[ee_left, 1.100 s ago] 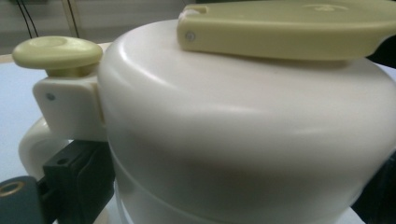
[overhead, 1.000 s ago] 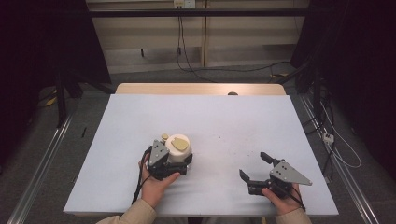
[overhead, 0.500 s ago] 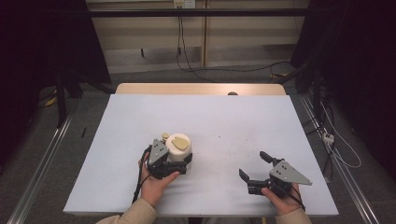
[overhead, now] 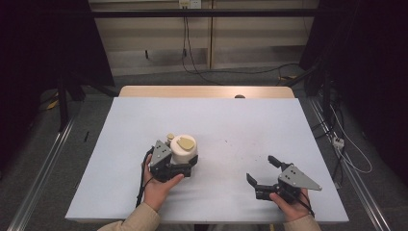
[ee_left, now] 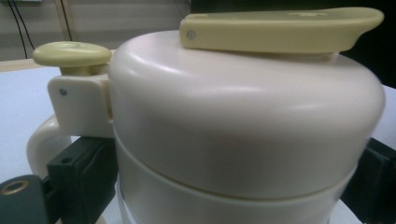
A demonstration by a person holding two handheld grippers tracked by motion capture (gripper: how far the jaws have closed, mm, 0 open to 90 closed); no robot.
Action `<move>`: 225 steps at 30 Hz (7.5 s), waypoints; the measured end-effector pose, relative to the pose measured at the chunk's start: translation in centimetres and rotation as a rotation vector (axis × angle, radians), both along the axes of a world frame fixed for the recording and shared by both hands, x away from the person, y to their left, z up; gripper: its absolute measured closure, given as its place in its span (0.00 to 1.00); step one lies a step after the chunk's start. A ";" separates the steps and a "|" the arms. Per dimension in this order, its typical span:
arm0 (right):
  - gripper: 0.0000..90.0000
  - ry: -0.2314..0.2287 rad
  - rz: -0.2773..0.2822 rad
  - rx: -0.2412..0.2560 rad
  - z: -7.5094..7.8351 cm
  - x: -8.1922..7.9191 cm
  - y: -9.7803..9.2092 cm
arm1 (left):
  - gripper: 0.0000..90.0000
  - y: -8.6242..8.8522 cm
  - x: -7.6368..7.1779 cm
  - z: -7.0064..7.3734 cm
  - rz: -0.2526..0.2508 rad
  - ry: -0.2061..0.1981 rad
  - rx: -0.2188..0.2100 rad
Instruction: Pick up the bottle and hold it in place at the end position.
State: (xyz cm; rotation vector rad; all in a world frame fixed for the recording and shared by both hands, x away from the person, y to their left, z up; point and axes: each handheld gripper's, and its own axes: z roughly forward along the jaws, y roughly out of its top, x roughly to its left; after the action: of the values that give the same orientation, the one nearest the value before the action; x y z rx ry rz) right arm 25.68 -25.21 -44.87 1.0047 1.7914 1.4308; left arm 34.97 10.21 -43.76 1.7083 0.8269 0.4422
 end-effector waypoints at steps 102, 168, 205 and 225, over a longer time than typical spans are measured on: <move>0.04 -0.027 -0.004 0.017 0.1 0.4 -0.4 | 0.07 -3.3 4.6 2.0 0.063 -0.083 -0.073; 0.04 -0.028 -0.006 0.038 0.2 0.4 -0.6 | 0.07 -7.2 8.9 -0.2 0.085 -0.043 -0.007; 0.04 -0.024 -0.006 0.041 0.1 0.6 -0.6 | 0.07 -8.9 9.8 -1.4 0.078 -0.026 -0.010; 0.04 -0.021 -0.003 0.044 0.0 0.6 -0.7 | 0.07 -9.7 9.8 -1.4 0.043 -0.039 0.013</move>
State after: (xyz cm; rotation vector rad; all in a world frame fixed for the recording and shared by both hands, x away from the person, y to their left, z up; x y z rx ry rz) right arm 26.26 -25.88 -44.84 1.0107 1.7501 1.4792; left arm 44.79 0.52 -45.14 1.6916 0.8352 0.5094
